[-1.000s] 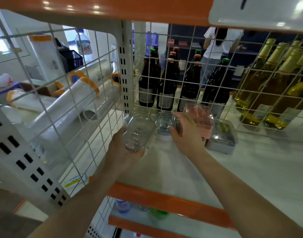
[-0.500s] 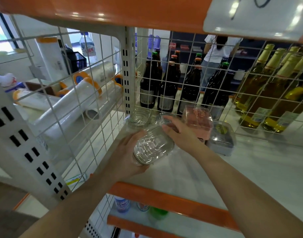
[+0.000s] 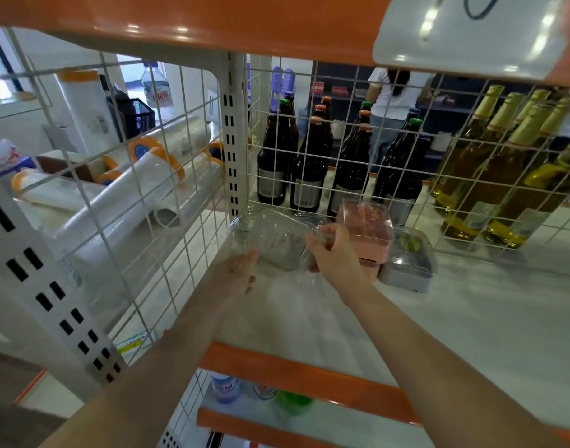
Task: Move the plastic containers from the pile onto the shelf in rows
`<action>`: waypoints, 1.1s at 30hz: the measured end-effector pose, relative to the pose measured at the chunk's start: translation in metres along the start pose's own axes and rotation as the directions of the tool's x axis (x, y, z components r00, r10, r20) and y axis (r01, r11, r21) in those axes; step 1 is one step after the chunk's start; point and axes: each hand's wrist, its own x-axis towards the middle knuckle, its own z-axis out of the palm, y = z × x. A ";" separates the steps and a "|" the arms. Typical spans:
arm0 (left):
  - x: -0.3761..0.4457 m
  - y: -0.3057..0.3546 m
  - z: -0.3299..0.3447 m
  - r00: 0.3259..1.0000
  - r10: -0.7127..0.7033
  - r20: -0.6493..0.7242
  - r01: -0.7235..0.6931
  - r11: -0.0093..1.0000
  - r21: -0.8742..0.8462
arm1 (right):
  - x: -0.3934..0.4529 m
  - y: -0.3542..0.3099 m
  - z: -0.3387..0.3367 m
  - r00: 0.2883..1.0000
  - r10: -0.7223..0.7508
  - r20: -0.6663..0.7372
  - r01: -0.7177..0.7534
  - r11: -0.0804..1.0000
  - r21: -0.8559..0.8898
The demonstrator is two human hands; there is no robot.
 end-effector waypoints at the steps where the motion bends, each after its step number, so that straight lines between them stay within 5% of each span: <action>1: -0.003 0.003 0.006 1.000 0.002 0.021 -0.001 0.998 -0.065 | -0.001 0.001 0.003 1.000 0.017 -0.016 -0.016 0.999 0.044; 7: -0.005 0.013 0.026 0.992 0.113 -0.062 -0.125 0.964 -0.233 | -0.010 -0.001 0.010 0.993 0.090 0.073 -0.106 0.959 0.263; 12: 0.003 0.020 0.024 0.980 0.107 -0.167 -0.163 0.913 -0.373 | -0.007 0.005 -0.001 0.993 -0.040 0.113 0.049 0.996 -0.078; 18: 0.027 0.040 0.004 0.966 0.077 -0.247 -0.154 0.937 -0.314 | 0.003 0.003 -0.019 0.964 -0.264 0.042 0.251 0.839 -0.483; 24: 0.054 0.058 -0.001 0.951 0.146 -0.272 -0.171 0.983 -0.071 | 0.009 -0.001 -0.035 0.921 -0.390 0.007 0.267 0.617 -0.740; 28: 0.069 0.058 0.004 0.945 0.136 -0.298 -0.143 0.990 -0.001 | 0.015 0.003 -0.034 0.939 -0.342 0.043 0.208 0.465 -0.861; 33: 0.086 0.053 0.009 0.926 0.145 -0.349 -0.142 0.989 0.034 | 0.023 0.018 -0.031 0.957 -0.287 0.035 0.159 0.421 -0.893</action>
